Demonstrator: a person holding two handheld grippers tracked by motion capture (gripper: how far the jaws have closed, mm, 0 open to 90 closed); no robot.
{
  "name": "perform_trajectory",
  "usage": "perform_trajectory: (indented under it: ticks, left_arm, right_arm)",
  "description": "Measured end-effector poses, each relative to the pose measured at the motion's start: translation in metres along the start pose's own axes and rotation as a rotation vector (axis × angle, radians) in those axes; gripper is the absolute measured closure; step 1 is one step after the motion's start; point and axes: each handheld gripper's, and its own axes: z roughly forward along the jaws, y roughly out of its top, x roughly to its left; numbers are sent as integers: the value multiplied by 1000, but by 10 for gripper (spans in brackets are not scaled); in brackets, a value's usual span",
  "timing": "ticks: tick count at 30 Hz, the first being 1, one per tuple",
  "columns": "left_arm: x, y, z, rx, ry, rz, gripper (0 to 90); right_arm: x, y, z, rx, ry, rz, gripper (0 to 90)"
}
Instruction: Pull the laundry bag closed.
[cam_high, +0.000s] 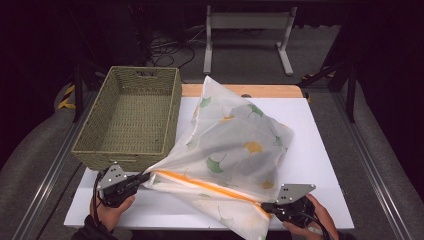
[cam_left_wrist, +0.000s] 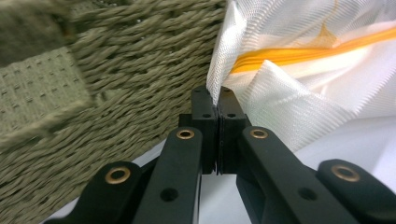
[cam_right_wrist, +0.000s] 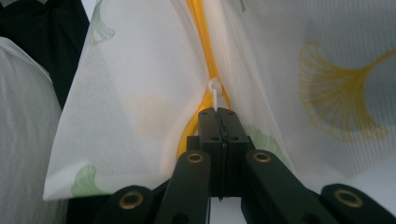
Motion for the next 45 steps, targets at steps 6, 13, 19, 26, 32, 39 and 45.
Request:
perform_trajectory:
  ticks: [6,13,19,26,32,39,45]
  left_arm:
    - [5,-1,-4,3,33,-4,887]
    - [15,-5,-9,-7,80,-58,888]
    - [16,-7,-12,-20,48,-53,882]
    - [16,-12,-12,0,57,-28,682]
    - [14,-13,-13,6,40,-11,573]
    - [9,-12,-11,36,17,38,452]
    - [7,-11,-10,38,-16,54,253]
  right_arm:
    - [0,-7,-8,-2,5,6,900]
    - [1,-14,-10,51,-49,-8,900]
    - [-6,-16,-9,19,-26,22,900]
    - [-11,-17,-7,-34,-63,15,900]
    - [-19,-21,-16,-114,-115,39,900]
    - [-25,-23,-22,-167,-163,56,900]
    - [-31,-24,-24,-189,-190,54,866]
